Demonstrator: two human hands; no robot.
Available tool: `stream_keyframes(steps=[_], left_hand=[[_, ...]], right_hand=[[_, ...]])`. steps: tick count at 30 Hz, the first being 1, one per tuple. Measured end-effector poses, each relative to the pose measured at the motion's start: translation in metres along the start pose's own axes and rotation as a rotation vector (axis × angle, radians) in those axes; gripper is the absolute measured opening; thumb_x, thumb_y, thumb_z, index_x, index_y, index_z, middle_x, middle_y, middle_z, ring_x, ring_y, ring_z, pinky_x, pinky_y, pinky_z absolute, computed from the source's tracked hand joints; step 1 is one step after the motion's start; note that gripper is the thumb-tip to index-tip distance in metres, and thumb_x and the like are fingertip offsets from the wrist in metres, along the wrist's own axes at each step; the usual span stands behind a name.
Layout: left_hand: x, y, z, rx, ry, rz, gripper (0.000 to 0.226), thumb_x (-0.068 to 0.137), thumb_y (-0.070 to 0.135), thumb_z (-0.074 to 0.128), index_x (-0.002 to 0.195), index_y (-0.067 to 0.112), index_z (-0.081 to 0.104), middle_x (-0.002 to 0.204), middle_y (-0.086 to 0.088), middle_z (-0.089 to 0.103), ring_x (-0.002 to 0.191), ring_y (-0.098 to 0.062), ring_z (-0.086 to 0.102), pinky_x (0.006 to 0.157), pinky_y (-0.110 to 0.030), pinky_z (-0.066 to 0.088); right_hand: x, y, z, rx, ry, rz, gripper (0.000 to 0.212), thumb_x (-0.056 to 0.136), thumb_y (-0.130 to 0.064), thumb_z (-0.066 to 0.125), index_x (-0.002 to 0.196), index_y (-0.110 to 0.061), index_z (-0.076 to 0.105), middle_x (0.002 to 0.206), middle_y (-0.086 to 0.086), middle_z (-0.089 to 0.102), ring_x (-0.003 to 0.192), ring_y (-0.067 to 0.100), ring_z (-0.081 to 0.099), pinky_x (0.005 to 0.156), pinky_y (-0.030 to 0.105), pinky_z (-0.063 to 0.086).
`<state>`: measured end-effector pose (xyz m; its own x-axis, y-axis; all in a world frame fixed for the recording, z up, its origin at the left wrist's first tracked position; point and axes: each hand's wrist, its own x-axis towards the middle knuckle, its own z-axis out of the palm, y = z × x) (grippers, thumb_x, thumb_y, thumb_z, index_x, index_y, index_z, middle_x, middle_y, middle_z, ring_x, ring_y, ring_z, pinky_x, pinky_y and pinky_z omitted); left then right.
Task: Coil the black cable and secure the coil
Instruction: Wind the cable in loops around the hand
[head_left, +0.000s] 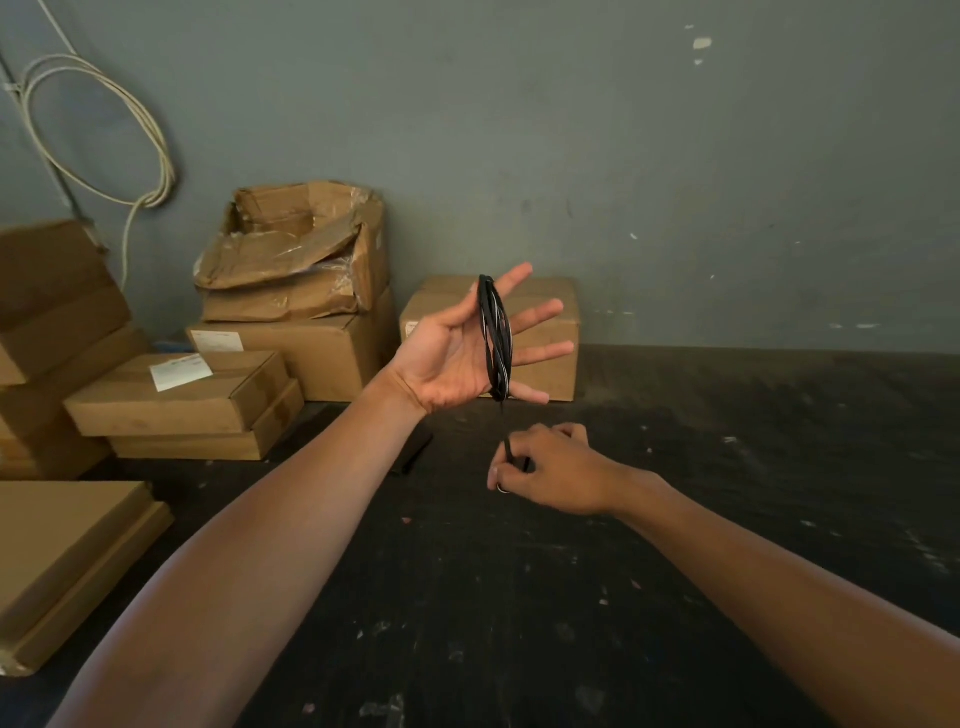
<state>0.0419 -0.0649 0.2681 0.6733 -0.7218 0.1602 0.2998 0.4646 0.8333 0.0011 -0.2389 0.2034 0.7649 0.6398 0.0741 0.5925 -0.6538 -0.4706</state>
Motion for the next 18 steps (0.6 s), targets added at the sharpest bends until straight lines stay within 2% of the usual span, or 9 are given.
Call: stream_keyframes(steps=[4,7,9,11,12,14,16,18], left_hand=[[0.0,-0.007,-0.011,-0.018,0.106,0.036,0.051,0.105,0.049,0.021,0.154,0.037,0.028,0.147,-0.014,0.049,0.141,-0.048,0.031,0.095,-0.079,0.032],[-0.001,-0.008,-0.016,0.002,0.181,0.055,0.051,0.104,0.05,0.023,0.153,0.039,0.031,0.147,-0.013,0.05,0.139,-0.049,0.036,0.093,-0.079,0.035],[-0.002,-0.007,-0.019,0.041,0.235,0.077,0.05,0.103,0.051,0.024,0.152,0.04,0.032,0.147,-0.012,0.051,0.137,-0.048,0.04,0.096,-0.081,0.029],[-0.001,-0.004,-0.022,0.085,0.302,0.097,0.048,0.103,0.052,0.025,0.148,0.041,0.037,0.147,-0.01,0.052,0.134,-0.046,0.045,0.101,-0.083,0.019],[-0.001,-0.003,-0.023,0.107,0.34,0.104,0.047,0.103,0.052,0.025,0.146,0.041,0.039,0.146,-0.01,0.053,0.132,-0.045,0.048,0.103,-0.082,0.014],[-0.002,-0.001,-0.028,0.153,0.408,0.101,0.046,0.103,0.051,0.025,0.144,0.041,0.043,0.144,-0.009,0.055,0.128,-0.043,0.053,0.107,-0.08,0.01],[-0.003,-0.003,-0.034,0.196,0.44,0.078,0.045,0.103,0.051,0.024,0.141,0.042,0.045,0.141,-0.007,0.058,0.125,-0.041,0.057,0.109,-0.077,0.013],[-0.004,-0.006,-0.037,0.247,0.441,0.051,0.044,0.103,0.051,0.024,0.14,0.043,0.047,0.141,-0.007,0.059,0.125,-0.041,0.057,0.112,-0.072,0.015]], right_hand=[[0.0,-0.014,-0.012,0.006,-0.092,0.057,0.024,0.095,-0.039,0.049,0.097,-0.031,0.072,0.096,-0.015,0.064,0.102,0.008,0.054,0.101,0.045,0.022],[0.0,-0.018,-0.019,0.152,-0.109,0.119,0.033,0.095,-0.041,0.048,0.09,-0.026,0.076,0.092,-0.014,0.072,0.102,0.01,0.06,0.1,0.044,0.026],[-0.001,-0.019,-0.022,0.355,-0.113,0.152,0.043,0.096,-0.04,0.045,0.076,-0.018,0.076,0.079,-0.008,0.075,0.088,0.009,0.067,0.1,0.039,0.037],[-0.003,-0.019,-0.025,0.491,-0.113,0.181,0.056,0.098,-0.049,0.038,0.057,-0.019,0.062,0.054,-0.006,0.062,0.063,0.012,0.064,0.087,0.033,0.042],[-0.004,-0.019,-0.027,0.533,-0.111,0.193,0.059,0.097,-0.057,0.036,0.055,-0.02,0.054,0.048,-0.008,0.053,0.054,0.013,0.059,0.08,0.031,0.042],[-0.005,-0.02,-0.029,0.552,-0.092,0.189,0.056,0.093,-0.066,0.038,0.058,-0.022,0.047,0.048,-0.01,0.044,0.045,0.008,0.048,0.066,0.027,0.044],[-0.006,-0.02,-0.035,0.507,-0.062,0.143,0.048,0.094,-0.058,0.046,0.062,-0.023,0.049,0.049,-0.012,0.043,0.043,0.004,0.042,0.057,0.024,0.041],[-0.007,-0.022,-0.045,0.457,-0.043,0.102,0.041,0.097,-0.048,0.048,0.067,-0.022,0.058,0.05,-0.01,0.043,0.044,0.004,0.04,0.055,0.024,0.039]])
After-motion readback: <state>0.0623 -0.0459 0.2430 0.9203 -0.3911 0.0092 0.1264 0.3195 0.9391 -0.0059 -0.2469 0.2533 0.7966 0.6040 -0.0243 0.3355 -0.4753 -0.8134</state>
